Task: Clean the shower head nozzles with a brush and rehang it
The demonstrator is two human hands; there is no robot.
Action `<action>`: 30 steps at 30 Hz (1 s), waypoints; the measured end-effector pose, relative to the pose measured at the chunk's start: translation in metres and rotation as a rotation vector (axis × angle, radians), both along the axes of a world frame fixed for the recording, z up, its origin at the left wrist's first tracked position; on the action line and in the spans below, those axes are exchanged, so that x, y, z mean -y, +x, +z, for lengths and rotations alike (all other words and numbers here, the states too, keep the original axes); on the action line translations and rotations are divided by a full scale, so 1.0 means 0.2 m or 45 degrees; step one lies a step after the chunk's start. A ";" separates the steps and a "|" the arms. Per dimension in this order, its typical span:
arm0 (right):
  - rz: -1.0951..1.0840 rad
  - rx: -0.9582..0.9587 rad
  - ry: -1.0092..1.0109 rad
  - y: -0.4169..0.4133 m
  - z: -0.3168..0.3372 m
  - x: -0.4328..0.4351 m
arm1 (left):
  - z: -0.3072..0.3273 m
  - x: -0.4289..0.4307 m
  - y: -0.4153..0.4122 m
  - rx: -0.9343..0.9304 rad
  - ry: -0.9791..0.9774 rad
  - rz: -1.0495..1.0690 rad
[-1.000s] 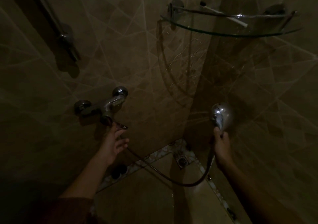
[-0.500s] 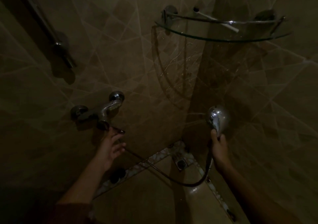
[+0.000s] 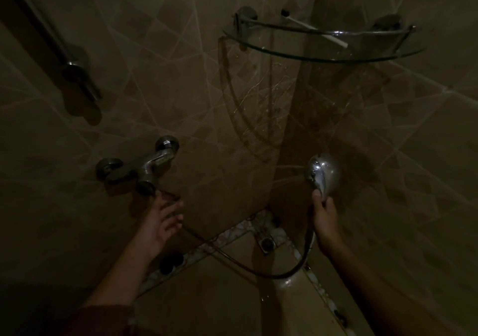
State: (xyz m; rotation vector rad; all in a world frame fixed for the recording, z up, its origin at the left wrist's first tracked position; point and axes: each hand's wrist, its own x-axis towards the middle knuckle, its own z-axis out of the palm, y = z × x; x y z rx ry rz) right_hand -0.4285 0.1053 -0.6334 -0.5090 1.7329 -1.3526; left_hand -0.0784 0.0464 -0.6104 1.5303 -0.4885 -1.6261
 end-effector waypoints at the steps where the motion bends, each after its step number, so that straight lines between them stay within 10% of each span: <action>1: 0.004 0.013 -0.005 0.00 0.00 0.00 | 0.00 0.00 0.00 -0.011 -0.007 0.009; 16: 0.073 -0.186 -0.054 0.03 0.21 -0.04 | 0.02 0.08 -0.07 -0.296 0.025 0.029; 30: 0.312 -0.105 -0.439 0.23 1.03 0.01 | 0.63 -0.07 -0.69 0.276 -0.507 -1.571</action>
